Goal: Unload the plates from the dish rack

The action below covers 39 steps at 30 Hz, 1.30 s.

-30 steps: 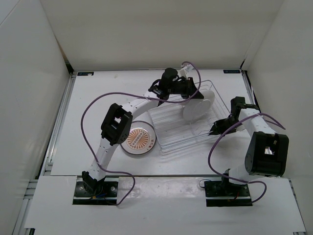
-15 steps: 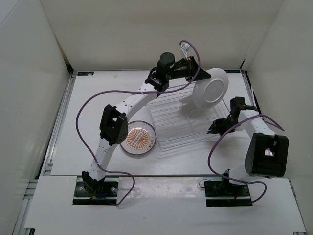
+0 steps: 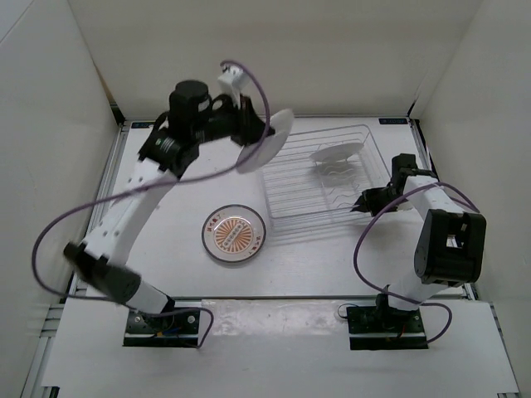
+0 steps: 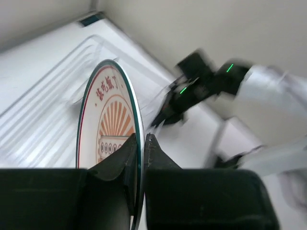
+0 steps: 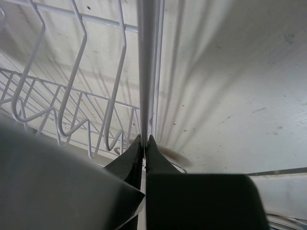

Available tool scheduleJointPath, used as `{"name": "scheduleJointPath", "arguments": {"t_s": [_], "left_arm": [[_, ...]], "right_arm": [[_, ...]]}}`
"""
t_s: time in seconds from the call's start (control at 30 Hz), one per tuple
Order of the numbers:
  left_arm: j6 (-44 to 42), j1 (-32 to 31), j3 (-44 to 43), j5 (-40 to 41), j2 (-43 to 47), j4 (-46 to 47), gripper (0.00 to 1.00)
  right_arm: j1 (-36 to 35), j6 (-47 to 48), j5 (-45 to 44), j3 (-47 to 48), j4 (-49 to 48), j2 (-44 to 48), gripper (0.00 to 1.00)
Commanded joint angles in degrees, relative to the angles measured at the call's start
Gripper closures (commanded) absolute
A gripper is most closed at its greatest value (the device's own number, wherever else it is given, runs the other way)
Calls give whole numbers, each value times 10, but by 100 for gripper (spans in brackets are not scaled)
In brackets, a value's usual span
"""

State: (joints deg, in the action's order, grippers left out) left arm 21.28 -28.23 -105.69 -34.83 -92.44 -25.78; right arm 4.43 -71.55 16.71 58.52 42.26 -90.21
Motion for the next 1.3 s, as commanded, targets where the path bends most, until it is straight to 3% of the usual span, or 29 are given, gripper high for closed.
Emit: {"name": "scheduleJointPath", "arguments": {"t_s": [0.0, 0.1, 0.2, 0.33, 0.43, 0.63, 1.0, 1.07, 1.27], "left_arm": [[-231, -79, 115, 172, 135, -154, 99], [-290, -131, 298, 341, 233, -132, 99], [-309, -168, 383, 458, 282, -146, 99], [-334, -260, 438, 612, 286, -141, 99], [-332, -291, 472, 742, 278, -107, 99], [-336, -365, 560, 853, 257, -12, 99], [-193, -411, 521, 867, 115, 4, 98], [-187, -412, 518, 862, 98, 19, 94], [-146, -411, 521, 848, 77, 12, 71]], "right_arm": [[20, -36, 22, -6, -45, -47, 100], [30, -32, 26, 7, -41, -58, 100], [36, -21, 30, 26, -26, -72, 100], [39, -4, 31, 46, 0, -82, 100], [40, 10, 31, 56, 22, -87, 100], [38, 33, 30, 72, 60, -91, 100], [44, 70, 28, 106, 106, -81, 100], [45, 74, 35, 110, 106, -80, 100], [48, 72, 45, 131, 113, -85, 100]]}}
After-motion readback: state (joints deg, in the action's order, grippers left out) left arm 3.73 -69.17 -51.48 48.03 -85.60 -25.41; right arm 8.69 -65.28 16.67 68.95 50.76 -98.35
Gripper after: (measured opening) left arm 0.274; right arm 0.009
